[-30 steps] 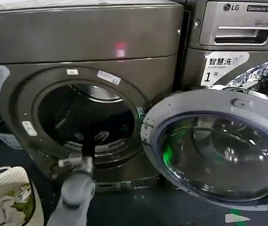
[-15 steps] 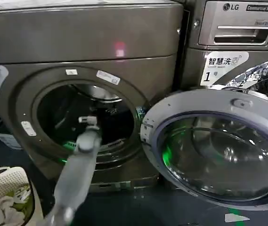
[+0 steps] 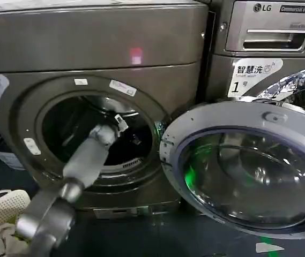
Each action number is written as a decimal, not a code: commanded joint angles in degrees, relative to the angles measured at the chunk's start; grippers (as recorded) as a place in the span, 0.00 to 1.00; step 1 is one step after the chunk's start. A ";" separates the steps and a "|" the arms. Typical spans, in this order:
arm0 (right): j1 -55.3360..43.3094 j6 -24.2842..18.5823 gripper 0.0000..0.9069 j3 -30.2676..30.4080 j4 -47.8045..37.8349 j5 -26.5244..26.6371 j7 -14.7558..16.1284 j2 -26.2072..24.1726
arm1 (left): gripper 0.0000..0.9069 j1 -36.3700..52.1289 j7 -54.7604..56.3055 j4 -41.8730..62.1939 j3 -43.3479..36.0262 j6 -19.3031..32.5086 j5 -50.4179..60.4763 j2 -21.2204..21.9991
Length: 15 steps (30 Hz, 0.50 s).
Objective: Grasp the clothes from the dryer.
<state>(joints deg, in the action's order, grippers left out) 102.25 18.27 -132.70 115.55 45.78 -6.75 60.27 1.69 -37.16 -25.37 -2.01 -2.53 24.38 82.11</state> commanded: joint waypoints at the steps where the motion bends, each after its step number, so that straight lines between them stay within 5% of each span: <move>1: 0.06 -0.04 1.00 -0.05 0.26 0.02 -0.13 0.04 | 1.00 7.85 -9.50 12.91 -7.73 0.10 18.42 0.90; 15: 0.38 -0.11 1.00 -0.59 0.45 0.09 -0.27 0.33 | 1.00 7.60 -8.57 16.86 -14.35 -1.66 14.38 4.72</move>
<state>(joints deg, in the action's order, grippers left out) 102.65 18.20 -133.24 116.01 45.85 -6.99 60.51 8.18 -44.19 -12.34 -12.29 -3.92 37.98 85.67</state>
